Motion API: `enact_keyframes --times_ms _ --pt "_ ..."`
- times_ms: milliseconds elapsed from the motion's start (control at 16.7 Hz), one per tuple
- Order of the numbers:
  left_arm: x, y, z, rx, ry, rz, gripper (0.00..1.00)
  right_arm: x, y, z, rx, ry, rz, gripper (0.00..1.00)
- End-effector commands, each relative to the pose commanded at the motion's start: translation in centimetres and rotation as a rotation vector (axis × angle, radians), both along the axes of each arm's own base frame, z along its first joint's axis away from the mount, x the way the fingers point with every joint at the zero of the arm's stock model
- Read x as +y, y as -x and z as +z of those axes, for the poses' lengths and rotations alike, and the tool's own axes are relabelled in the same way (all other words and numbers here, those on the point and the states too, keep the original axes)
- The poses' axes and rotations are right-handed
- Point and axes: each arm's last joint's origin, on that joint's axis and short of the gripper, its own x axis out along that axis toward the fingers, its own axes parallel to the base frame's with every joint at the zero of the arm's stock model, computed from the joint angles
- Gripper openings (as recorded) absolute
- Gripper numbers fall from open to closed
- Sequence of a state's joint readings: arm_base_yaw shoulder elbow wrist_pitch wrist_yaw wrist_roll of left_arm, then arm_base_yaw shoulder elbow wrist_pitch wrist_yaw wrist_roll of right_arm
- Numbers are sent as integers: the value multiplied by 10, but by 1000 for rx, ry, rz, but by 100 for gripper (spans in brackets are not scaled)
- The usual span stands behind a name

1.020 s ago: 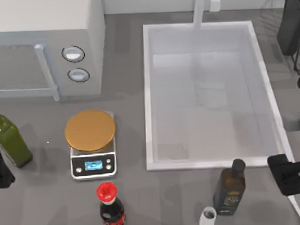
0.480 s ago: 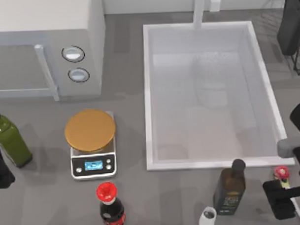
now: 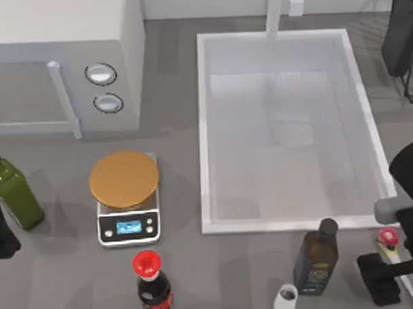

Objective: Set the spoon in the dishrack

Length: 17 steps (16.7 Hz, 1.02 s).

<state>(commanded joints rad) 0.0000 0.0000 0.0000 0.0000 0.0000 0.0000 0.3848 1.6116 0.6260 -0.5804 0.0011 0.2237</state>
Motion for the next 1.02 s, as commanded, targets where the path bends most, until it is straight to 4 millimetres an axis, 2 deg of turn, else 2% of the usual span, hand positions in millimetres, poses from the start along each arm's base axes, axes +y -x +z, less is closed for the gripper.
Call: enact_keyframes --times_ms 240,1020 --pt "0 0 0 0 0 0 100 0 0 0 0 0 0 100" --pt "0 0 0 0 0 0 100 0 0 0 0 0 0 2"
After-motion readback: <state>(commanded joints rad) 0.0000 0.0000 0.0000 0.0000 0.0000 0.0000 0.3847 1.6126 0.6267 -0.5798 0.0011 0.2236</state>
